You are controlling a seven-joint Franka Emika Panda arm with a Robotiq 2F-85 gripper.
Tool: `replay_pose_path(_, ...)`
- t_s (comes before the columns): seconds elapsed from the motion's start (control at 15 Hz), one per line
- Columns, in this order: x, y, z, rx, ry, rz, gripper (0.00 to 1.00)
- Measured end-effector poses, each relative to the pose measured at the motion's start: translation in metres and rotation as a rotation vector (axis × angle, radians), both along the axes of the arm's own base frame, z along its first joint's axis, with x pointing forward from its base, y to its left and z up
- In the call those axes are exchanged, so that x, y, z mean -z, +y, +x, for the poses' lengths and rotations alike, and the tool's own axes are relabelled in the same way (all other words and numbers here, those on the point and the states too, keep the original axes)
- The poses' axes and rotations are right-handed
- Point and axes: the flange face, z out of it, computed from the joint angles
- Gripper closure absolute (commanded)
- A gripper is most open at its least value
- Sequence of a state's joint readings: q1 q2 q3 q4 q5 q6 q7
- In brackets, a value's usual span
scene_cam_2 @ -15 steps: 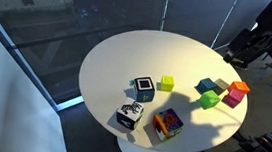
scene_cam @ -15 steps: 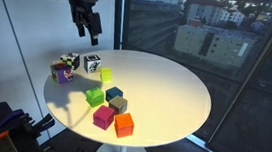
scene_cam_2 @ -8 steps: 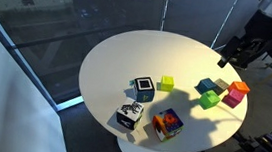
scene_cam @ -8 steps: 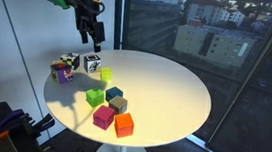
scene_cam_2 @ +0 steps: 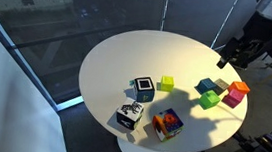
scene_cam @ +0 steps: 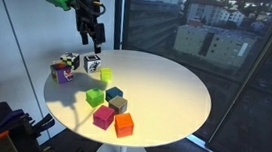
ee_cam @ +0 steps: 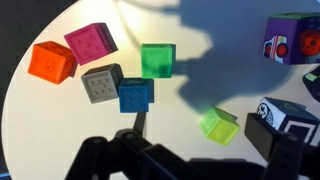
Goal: Put the lime green building block on top of the green building block
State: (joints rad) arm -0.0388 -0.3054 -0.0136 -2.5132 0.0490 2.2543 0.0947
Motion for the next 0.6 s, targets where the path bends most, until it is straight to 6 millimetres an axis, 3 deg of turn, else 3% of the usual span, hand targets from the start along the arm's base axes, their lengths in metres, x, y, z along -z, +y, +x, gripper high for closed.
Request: replay_pose_path(0.6, 0.0060, 0.0005, 0.0009, -0.002, 0.014, 0.001, 0.00)
